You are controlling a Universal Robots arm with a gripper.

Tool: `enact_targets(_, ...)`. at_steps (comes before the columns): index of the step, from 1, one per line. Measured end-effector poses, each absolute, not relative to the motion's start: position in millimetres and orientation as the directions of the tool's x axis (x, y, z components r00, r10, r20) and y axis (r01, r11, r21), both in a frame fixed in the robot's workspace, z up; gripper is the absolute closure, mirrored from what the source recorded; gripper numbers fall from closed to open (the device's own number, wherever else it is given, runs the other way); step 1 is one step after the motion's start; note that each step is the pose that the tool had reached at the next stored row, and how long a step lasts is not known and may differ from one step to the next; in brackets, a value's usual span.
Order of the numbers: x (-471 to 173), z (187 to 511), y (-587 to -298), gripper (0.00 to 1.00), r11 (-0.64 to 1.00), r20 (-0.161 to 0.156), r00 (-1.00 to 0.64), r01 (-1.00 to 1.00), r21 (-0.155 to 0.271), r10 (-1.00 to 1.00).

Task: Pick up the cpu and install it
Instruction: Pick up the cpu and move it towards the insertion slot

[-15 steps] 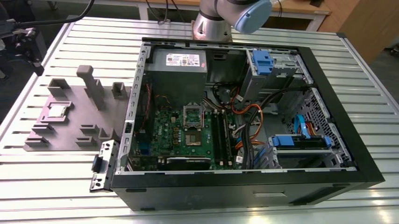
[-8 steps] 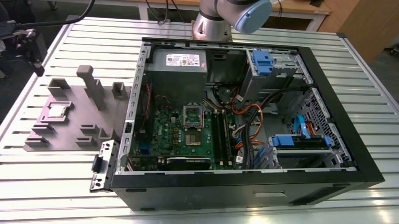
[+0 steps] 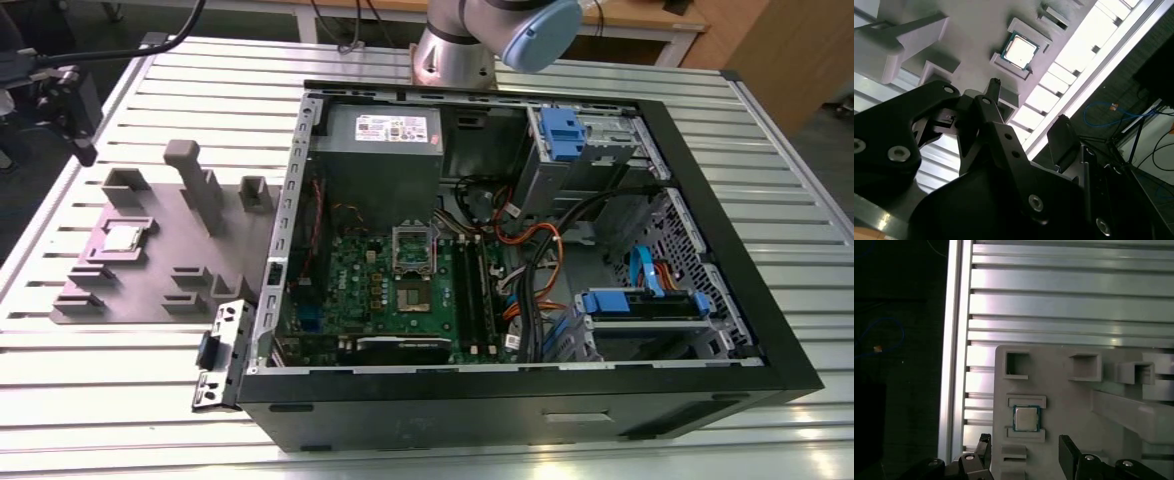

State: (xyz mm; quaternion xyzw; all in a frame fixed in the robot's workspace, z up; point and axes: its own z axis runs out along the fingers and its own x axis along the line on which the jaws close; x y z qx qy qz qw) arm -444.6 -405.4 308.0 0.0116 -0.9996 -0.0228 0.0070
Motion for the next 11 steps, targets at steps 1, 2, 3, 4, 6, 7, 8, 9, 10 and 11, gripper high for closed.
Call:
enact_targets(1, -444.6, 307.4, -405.3, 0.35, 0.999, 0.013, -1.000, -0.023, 0.046, -0.023)
enact_targets(2, -444.6, 306.7, -405.4, 0.35, 0.999, 0.013, -1.000, -0.023, 0.046, -0.023)
enact_targets(3, -444.6, 306.0, -405.3, 0.35, 0.999, 0.013, -1.000, -0.023, 0.046, -0.023)
enact_targets(4, -444.6, 305.3, -405.4, 0.35, 0.999, 0.013, -1.000, -0.023, 0.046, -0.024)
enact_targets(6, -444.6, 304.1, -405.3, 0.35, 0.999, 0.013, -1.000, -0.023, 0.046, -0.023)
enact_targets(7, -444.6, 303.6, -405.3, 0.35, 0.999, 0.014, -1.000, -0.023, 0.046, -0.023)
enact_targets(8, -444.6, 303.1, -405.4, 0.35, 0.999, 0.013, -1.000, -0.023, 0.046, -0.023)
enact_targets(9, -444.7, 302.7, -405.4, 0.35, 0.999, 0.013, -1.000, -0.023, 0.046, -0.024)
enact_targets(10, -444.8, 302.3, -405.4, 0.35, 0.999, 0.013, -1.000, -0.023, 0.046, -0.024)
enact_targets(11, -444.8, 302.0, -405.4, 0.35, 0.999, 0.013, -1.000, -0.023, 0.046, -0.024)
